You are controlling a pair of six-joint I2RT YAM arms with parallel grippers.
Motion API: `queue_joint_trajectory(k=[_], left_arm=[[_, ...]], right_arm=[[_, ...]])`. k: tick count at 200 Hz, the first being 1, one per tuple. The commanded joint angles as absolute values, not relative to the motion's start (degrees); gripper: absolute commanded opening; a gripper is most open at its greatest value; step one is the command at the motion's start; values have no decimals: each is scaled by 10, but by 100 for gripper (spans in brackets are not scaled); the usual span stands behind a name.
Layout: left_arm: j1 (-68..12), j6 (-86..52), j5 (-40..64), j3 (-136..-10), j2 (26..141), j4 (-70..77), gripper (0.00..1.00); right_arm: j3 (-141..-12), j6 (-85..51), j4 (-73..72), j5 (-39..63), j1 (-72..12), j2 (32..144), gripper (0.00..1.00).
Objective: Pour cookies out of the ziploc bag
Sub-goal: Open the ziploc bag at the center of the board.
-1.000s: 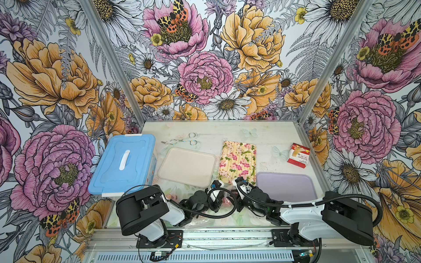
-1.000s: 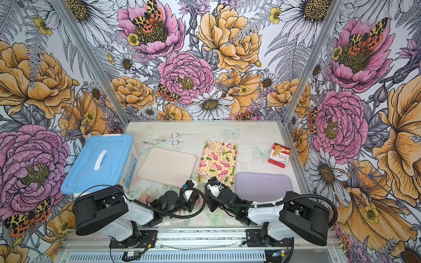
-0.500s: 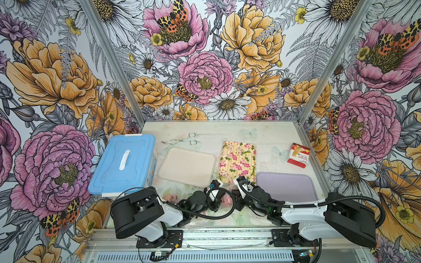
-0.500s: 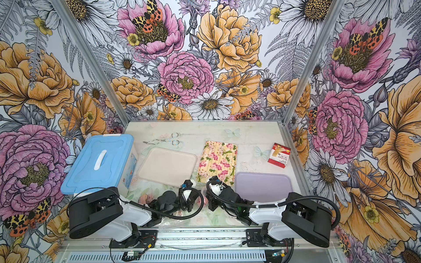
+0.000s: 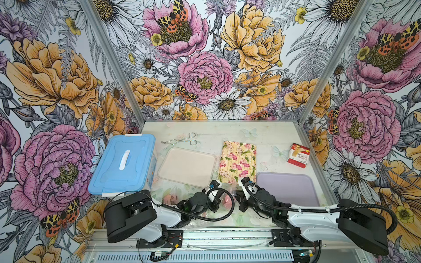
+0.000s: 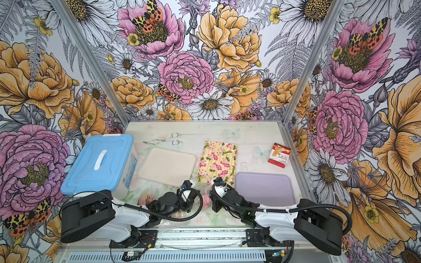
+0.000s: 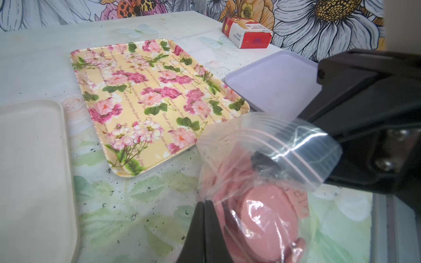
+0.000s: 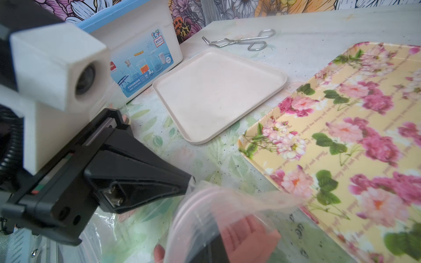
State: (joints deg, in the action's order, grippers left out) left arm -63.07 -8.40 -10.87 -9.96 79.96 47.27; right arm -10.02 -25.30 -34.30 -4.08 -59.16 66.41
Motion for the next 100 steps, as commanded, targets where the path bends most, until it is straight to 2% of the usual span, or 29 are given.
queue_joint_trajectory(k=[1, 15, 29, 45, 60, 73, 100], left_arm=[[-639, -58, -83, -94, 781, 485, 10], [-639, -53, -82, -103, 766, 469, 6], [-640, -48, -78, -112, 756, 448, 7], [-643, -41, -66, -112, 751, 444, 29], [-648, -35, -66, -108, 744, 442, 38], [-648, -29, -63, -112, 739, 428, 43], [-643, -17, -87, -130, 732, 393, 45]], right_arm=[[-93, -232, -358, -15, -590, 655, 0], [-91, -235, -359, -26, -590, 656, 0], [-90, -234, -360, -28, -590, 659, 0], [-87, -231, -368, -24, -590, 663, 0], [-86, -226, -375, -17, -590, 666, 0], [-86, -222, -384, -8, -590, 670, 0], [-89, -217, -386, 5, -590, 673, 0]])
